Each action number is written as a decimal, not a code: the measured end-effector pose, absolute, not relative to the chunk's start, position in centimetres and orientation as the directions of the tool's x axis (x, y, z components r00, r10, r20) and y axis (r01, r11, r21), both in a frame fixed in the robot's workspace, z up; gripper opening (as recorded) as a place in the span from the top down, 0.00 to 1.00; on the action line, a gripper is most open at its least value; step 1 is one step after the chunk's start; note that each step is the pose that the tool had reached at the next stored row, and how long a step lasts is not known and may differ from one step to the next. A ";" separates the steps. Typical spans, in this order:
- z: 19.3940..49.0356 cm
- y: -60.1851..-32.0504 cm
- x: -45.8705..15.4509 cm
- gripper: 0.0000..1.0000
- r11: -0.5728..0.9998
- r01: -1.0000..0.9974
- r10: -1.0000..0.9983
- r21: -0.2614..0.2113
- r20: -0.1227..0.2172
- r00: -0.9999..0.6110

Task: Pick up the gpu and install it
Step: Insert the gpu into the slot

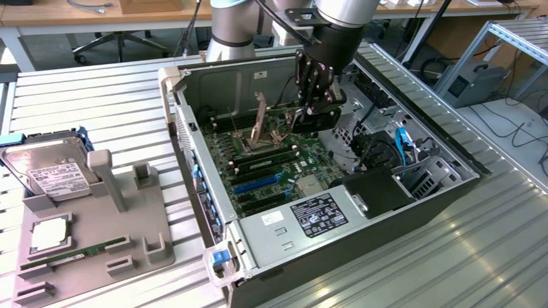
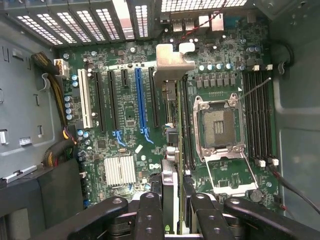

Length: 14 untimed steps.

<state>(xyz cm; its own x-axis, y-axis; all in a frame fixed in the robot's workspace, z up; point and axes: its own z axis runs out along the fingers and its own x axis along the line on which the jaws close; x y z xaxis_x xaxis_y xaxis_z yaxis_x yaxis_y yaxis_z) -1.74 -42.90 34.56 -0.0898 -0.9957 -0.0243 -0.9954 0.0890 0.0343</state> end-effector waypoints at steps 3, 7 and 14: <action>34.6 -42.9 -1.7 0.73 0.083 -0.996 -0.996 0.034 -0.024 -0.084; 34.6 -42.9 -1.7 0.73 0.074 -0.997 -0.997 0.034 -0.024 -0.074; 34.6 -42.9 -1.7 0.73 0.051 -0.998 -0.998 0.034 -0.024 -0.051</action>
<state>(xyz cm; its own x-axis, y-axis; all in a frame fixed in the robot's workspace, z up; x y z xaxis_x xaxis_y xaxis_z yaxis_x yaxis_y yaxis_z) -1.74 -42.90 34.56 -0.0514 -0.9984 -0.0243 -0.9981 0.0505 0.0343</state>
